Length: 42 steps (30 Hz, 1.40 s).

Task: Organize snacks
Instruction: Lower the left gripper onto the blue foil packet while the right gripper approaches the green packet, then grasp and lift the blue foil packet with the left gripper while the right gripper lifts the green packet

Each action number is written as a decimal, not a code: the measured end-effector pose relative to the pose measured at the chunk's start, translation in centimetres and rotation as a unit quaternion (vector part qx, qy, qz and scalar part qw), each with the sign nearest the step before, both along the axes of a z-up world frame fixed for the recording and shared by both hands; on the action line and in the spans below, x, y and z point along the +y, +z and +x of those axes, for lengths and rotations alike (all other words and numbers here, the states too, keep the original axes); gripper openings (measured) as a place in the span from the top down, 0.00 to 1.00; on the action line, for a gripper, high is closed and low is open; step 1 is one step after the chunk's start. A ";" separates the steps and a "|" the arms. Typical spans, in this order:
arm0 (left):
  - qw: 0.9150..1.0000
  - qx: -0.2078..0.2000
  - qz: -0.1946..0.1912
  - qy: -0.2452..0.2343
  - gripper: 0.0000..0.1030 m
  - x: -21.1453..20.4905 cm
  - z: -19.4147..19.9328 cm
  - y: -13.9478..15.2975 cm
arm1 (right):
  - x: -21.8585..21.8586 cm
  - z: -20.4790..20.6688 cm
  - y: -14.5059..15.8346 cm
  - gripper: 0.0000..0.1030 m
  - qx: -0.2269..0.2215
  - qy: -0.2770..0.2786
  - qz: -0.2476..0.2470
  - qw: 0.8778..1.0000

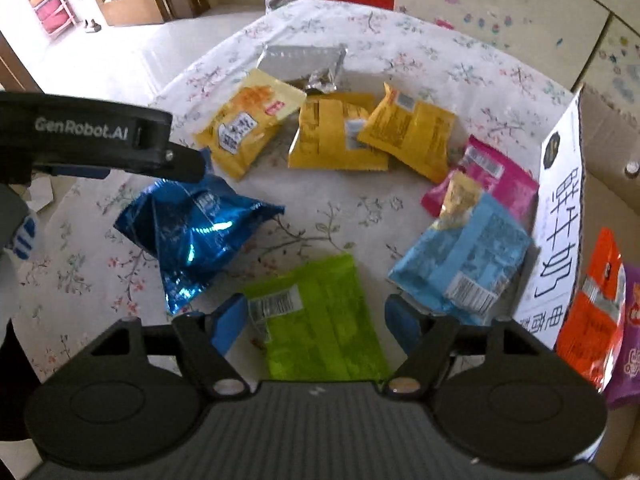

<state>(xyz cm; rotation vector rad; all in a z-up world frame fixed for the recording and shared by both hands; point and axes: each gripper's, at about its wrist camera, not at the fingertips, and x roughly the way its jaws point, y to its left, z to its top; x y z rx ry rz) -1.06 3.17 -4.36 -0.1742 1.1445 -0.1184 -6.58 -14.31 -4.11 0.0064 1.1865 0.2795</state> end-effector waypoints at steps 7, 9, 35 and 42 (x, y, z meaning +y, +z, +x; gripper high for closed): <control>1.000 0.003 0.000 0.002 0.01 -1.8 0.0 -0.6 | 0.4 -0.4 -0.8 0.22 0.011 0.015 -0.007 1.000; 1.000 0.000 0.013 -0.006 0.01 -2.5 0.1 -0.9 | 0.5 -0.4 -1.0 0.22 0.012 0.017 -0.009 1.000; 0.999 -0.002 -0.038 -0.032 0.41 -3.7 0.2 -2.2 | -1.3 0.3 0.0 0.47 -0.029 -0.038 0.014 0.999; 0.998 0.003 -0.053 -0.029 0.42 -3.6 0.2 -2.1 | -1.4 0.1 0.8 0.47 -0.039 -0.049 0.024 0.998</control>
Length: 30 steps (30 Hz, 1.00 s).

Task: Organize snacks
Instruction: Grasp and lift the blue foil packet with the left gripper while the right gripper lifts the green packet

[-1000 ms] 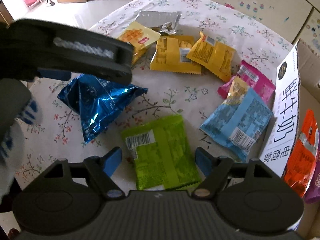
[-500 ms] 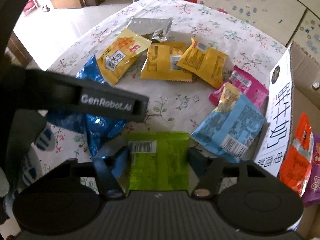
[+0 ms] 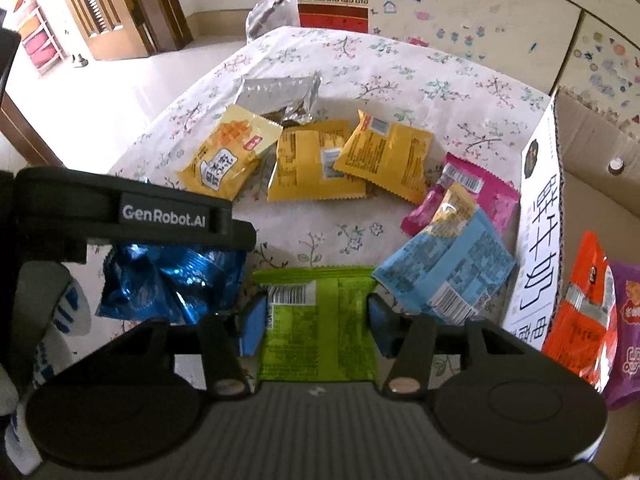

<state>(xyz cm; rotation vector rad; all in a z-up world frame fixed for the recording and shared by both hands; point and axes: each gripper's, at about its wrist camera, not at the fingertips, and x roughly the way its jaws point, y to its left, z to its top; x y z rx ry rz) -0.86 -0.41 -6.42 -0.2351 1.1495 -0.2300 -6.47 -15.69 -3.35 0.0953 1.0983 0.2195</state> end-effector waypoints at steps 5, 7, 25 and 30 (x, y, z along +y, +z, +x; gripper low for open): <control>1.000 0.016 -0.015 0.015 0.08 0.5 -0.4 -0.3 | 0.2 0.0 -0.3 0.48 0.008 0.003 -0.003 1.000; 1.000 0.017 -0.009 0.007 0.08 0.7 -0.6 -0.2 | 0.1 0.1 -0.6 0.48 0.013 0.001 -0.005 1.000; 1.000 -0.021 0.004 0.003 0.35 0.6 -1.8 1.0 | -0.2 0.1 1.0 0.47 -0.011 -0.010 -0.008 1.000; 0.999 -0.048 0.010 0.007 0.35 0.6 -2.1 3.0 | -0.5 -0.1 2.7 0.47 -0.036 -0.018 -0.013 0.999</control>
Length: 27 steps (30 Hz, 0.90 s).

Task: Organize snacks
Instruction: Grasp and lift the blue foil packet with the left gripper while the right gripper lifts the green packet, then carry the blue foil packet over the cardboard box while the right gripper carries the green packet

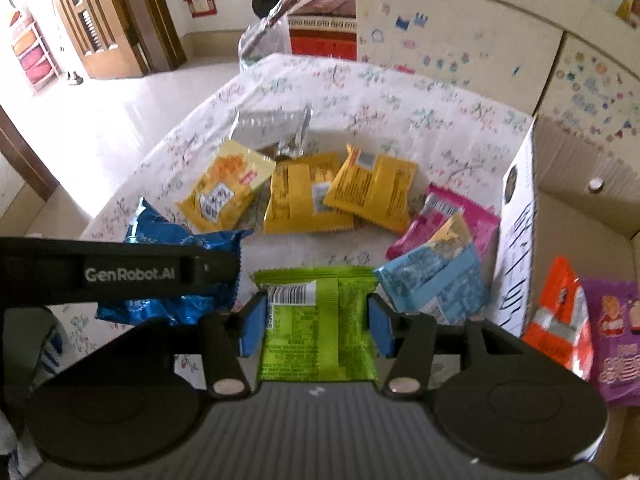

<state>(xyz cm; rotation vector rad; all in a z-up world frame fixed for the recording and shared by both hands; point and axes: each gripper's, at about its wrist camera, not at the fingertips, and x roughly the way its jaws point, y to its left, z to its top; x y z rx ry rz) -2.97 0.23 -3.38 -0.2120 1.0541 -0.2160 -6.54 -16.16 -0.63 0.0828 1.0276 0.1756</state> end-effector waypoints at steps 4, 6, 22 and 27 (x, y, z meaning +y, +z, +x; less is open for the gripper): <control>1.000 -0.017 0.002 0.007 0.35 0.0 0.0 1.3 | -0.5 -0.3 2.0 0.47 -0.030 -0.012 0.001 0.999; 1.000 -0.022 -0.004 0.015 0.35 0.1 0.0 1.8 | -0.8 -0.4 3.0 0.47 -0.044 -0.020 -0.001 0.999; 0.998 -0.062 -0.027 -0.022 0.35 -3.5 -0.7 4.9 | -5.1 -2.1 9.2 0.47 -0.129 -0.088 0.010 0.988; 0.996 -0.081 -0.026 -0.030 0.35 -4.6 -0.7 5.9 | -6.4 -2.8 9.8 0.47 -0.140 -0.105 0.012 0.984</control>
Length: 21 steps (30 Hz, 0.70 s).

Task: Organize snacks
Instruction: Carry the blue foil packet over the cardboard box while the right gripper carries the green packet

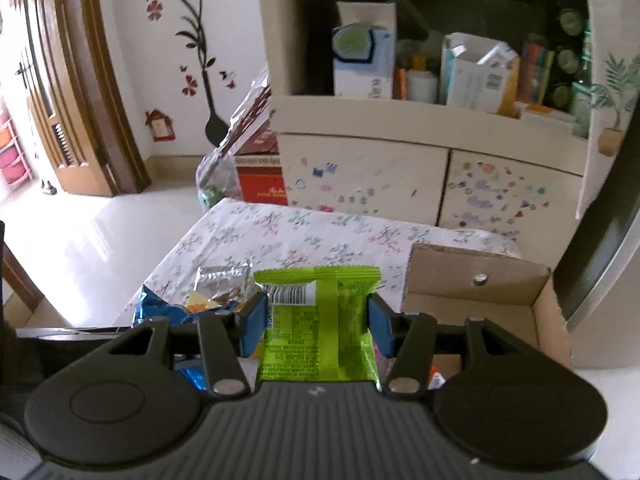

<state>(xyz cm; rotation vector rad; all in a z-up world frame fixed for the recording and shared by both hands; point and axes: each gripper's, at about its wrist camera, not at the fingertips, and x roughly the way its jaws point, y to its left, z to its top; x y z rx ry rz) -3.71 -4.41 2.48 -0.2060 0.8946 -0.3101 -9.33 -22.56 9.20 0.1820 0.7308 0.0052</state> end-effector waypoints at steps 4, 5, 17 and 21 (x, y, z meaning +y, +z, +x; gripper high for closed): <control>1.000 0.003 -0.008 -0.004 0.35 -0.8 0.1 0.0 | -0.6 0.0 0.1 0.47 -0.003 -0.008 0.006 1.000; 1.000 0.004 -0.009 -0.005 0.35 -1.0 0.1 0.1 | -0.7 0.0 0.1 0.47 -0.004 -0.008 0.005 1.000; 0.999 -0.003 -0.018 -0.029 0.35 -4.2 -0.5 0.3 | -3.0 -0.9 0.7 0.47 -0.015 -0.028 0.007 0.999; 0.999 -0.013 -0.016 -0.041 0.35 -5.3 -0.7 0.5 | -4.2 -1.4 0.9 0.47 -0.019 -0.042 0.009 0.999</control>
